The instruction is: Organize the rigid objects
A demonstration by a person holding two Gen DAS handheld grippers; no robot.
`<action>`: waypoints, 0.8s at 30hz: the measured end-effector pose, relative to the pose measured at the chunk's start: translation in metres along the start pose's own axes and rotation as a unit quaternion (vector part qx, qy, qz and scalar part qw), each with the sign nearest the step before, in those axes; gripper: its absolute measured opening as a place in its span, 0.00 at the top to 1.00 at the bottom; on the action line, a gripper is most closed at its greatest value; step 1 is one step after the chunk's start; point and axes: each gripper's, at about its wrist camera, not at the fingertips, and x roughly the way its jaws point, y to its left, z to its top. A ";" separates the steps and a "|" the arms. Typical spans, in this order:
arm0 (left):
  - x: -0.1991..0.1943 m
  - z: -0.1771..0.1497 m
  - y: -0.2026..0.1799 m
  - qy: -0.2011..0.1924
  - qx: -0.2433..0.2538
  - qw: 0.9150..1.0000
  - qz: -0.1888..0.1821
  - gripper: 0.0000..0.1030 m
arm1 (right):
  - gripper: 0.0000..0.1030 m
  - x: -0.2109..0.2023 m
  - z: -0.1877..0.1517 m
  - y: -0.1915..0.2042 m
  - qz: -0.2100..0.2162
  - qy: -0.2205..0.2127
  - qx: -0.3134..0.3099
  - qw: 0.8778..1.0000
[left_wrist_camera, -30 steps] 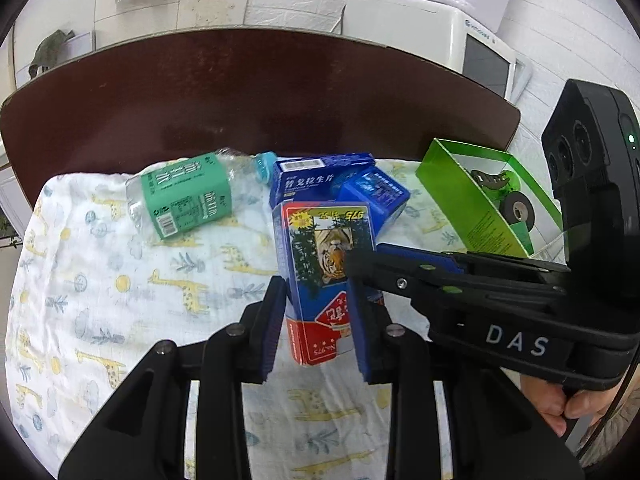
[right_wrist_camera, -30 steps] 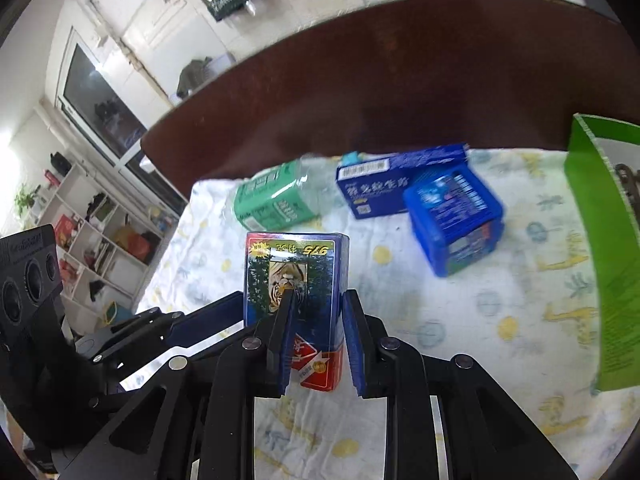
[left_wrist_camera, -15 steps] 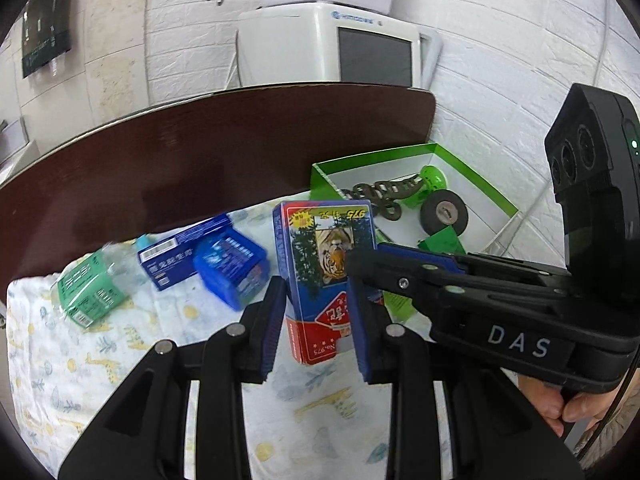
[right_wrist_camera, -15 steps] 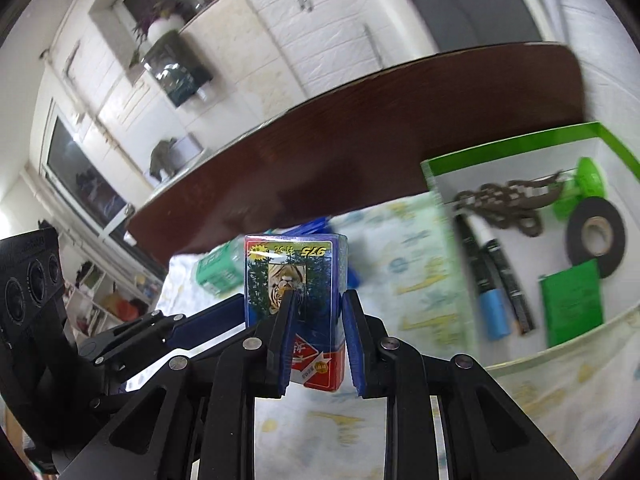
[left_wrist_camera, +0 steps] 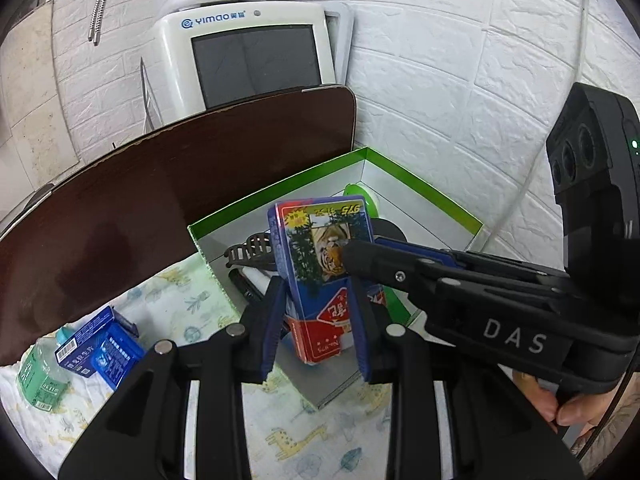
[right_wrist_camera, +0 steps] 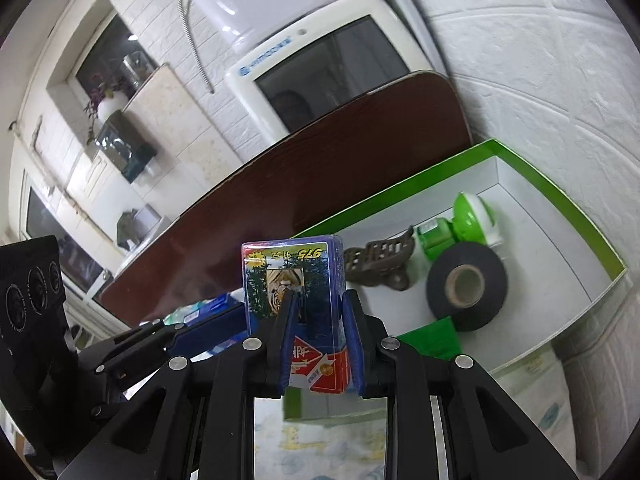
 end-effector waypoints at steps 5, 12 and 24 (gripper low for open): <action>0.023 0.008 -0.003 0.014 0.003 1.000 0.004 0.73 | 0.75 0.013 0.010 -0.019 0.001 0.003 0.012 1.000; 0.048 0.006 0.002 0.043 -0.008 0.999 -0.002 0.72 | 0.75 0.033 0.010 -0.039 -0.001 0.026 0.025 0.999; 0.040 -0.004 0.001 0.042 -0.006 0.999 0.014 0.64 | 0.75 0.031 -0.002 -0.048 -0.041 0.024 0.031 0.998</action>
